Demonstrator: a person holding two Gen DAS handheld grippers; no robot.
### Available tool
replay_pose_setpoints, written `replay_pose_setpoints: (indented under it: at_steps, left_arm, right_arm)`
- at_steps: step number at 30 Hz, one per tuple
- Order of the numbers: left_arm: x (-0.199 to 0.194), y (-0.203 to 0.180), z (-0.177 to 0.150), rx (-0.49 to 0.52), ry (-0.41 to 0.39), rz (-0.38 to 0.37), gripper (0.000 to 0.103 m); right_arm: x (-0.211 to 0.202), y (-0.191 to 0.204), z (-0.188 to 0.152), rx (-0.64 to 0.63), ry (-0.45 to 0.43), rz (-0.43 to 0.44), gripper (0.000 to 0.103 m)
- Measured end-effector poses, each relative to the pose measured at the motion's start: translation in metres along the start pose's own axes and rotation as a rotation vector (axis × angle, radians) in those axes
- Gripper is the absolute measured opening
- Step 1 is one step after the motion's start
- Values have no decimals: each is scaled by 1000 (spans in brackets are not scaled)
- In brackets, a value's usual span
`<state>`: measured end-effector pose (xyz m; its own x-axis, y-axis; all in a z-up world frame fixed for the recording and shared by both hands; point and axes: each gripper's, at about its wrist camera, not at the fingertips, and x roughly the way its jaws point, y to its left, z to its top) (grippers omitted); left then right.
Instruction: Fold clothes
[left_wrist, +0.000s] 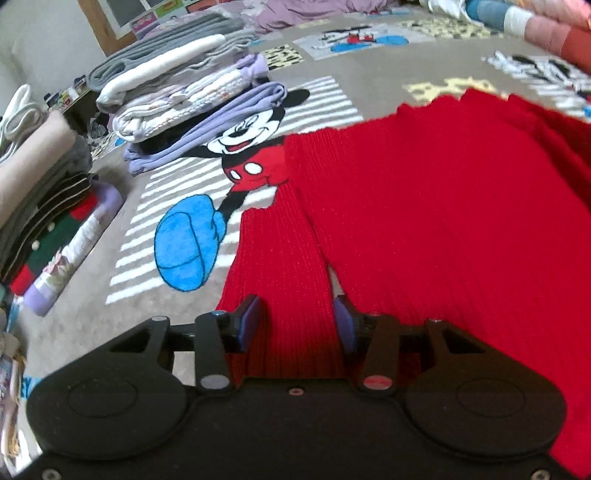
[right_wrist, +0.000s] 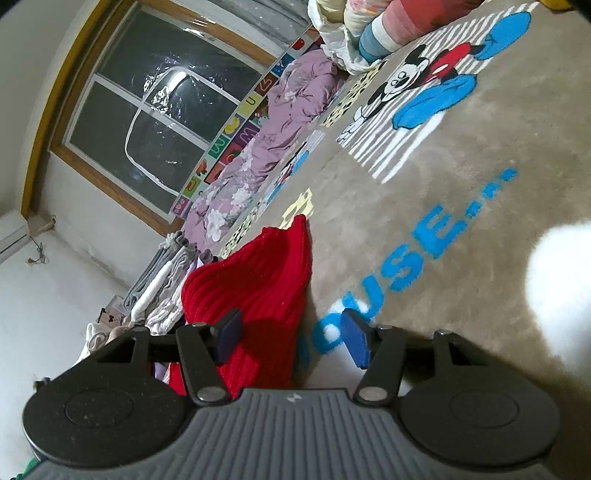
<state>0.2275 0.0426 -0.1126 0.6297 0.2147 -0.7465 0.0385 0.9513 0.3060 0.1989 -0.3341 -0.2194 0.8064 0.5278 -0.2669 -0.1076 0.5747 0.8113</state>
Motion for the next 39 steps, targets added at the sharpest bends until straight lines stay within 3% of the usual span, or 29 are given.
replay_pose_setpoints:
  at_steps: [7,10,12,19,30,39]
  left_arm:
    - [23,-7,25,32,20,44,41]
    - [32,-4,37,22,24,50,29]
    - [36,1,43,1,30,56,10]
    - [4,40,43,-178,-43,-33,9]
    - [-75,135,-9,-526,-239,-156,8]
    - [-81,186,-75,-702,-307,-185,8]
  right_arm:
    - [3,0,-1,-13,-7,0,59]
    - [4,-1,-1,-15,-9,2,58]
    - [3,-1,-2,-18,-11,3,58]
    - [3,0,-3,-38,-18,5,58]
    - [1,-1,-4,-56,-25,9,58]
    - [1,1,-7,-74,-36,11,58]
